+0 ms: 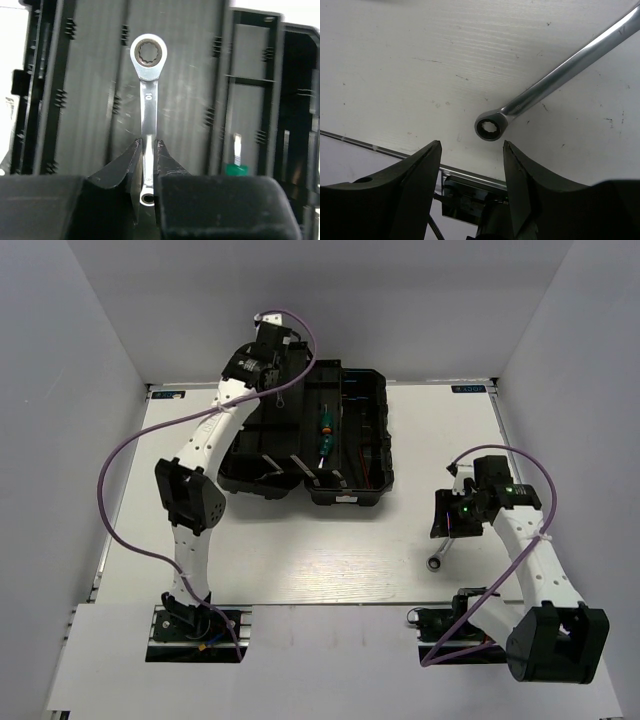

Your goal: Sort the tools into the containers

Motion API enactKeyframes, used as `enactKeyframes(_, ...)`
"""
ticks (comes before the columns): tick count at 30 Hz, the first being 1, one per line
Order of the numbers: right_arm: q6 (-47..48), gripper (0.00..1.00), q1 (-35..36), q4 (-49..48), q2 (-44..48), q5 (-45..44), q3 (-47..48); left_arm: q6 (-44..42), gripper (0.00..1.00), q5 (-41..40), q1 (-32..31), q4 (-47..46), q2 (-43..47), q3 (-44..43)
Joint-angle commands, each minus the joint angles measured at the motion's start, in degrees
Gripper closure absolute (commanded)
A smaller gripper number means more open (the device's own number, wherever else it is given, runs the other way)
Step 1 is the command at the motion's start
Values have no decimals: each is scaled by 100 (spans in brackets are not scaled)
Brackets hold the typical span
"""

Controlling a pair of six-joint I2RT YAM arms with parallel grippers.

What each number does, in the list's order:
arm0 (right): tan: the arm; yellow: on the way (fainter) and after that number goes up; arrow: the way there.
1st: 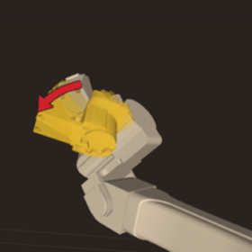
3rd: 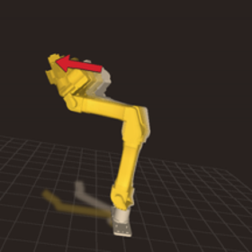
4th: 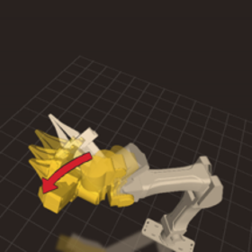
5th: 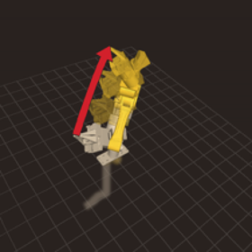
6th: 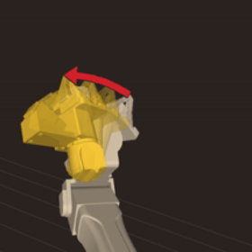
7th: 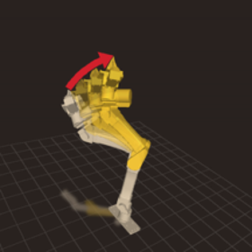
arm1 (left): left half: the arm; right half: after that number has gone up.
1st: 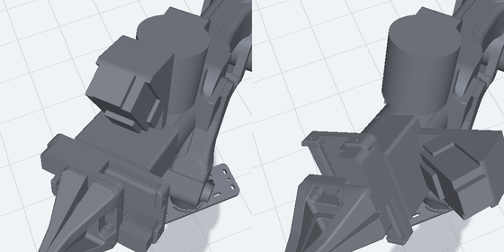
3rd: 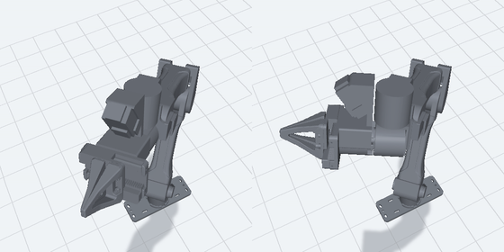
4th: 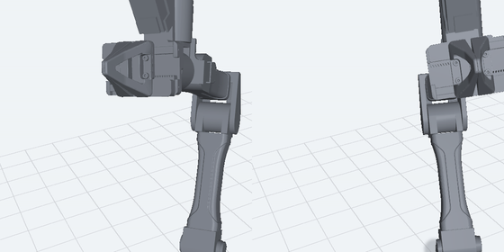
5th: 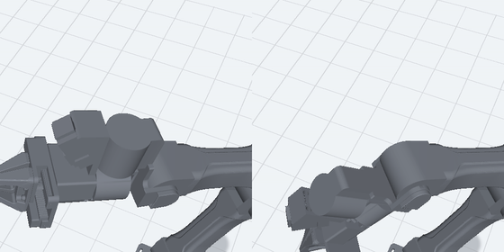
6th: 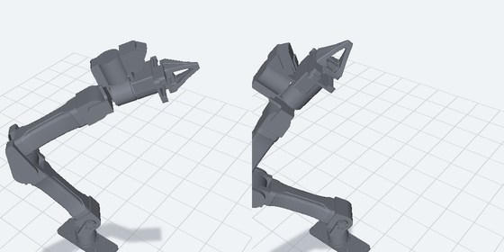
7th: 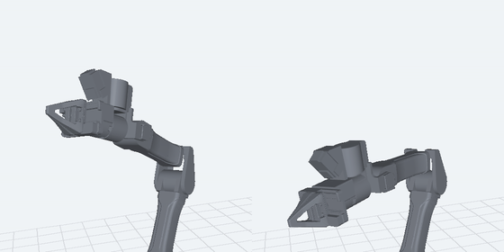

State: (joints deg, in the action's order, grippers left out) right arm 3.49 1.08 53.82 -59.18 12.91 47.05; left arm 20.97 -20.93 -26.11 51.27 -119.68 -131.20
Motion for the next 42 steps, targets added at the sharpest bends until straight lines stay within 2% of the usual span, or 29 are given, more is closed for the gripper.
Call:
enactKeyframes(1, 64, 42, -38, 23, -68, -16, 85, -172, 100, 378, 149, -2, 77, -232)
enactKeyframes(3, 99, 40, -47, 14, -137, -34, 103, -243, 90, 650, 150, -55, 24, -161)
enactKeyframes(5, 108, 34, -38, 6, -208, -34, 129, -295, 75, 896, 150, -55, -29, -161)
enactKeyframes(6, 100, 34, -38, 5, -269, -77, 138, -348, 56, 958, 150, -55, -29, -100)
enactKeyframes(9, 100, 33, -38, 5, -410, -165, 138, -348, 32, 1125, 150, -169, -29, -99)
enactKeyframes(12, 30, 33, -222, -21, -524, -393, 165, -401, 20, 1126, 150, -170, 101, -230)
enactKeyframes(15, -102, 34, -240, -21, -647, -605, 147, -453, 19, 951, 88, -108, 374, -451)
enactKeyframes(18, -216, 34, -293, -30, -753, -842, 86, -559, 18, 1265, -43, -56, 971, -285)
enactKeyframes(21, -305, 36, -345, -73, -902, -957, -2, -892, 16, 2205, -218, -204, 1840, 768)
enactKeyframes(23, -506, 36, -407, -187, -1016, -991, -107, -1024, 16, 2934, -342, -432, 2367, 2058)
enactKeyframes(24, -542, 36, -424, -223, -1086, -1018, -134, -1025, 16, 3215, -482, -720, 2944, 3003)
enactKeyframes(27, -744, 36, -565, -320, -1412, -1123, -12, -973, 16, 3394, -667, -1179, 4044, 4596)
enactKeyframes(30, -823, 37, -661, -504, -1684, -1238, 128, -788, 15, 3394, -799, -1180, 4610, 5373)
enactKeyframes(37, -1341, 38, -741, -987, -2378, -1097, 384, -471, 15, 3192, -1027, -1180, 5305, 5851)
enactKeyframes(42, -1587, 42, -706, -1295, -2862, -1264, 516, -199, 15, 3078, -1194, -1180, 5306, 5965)
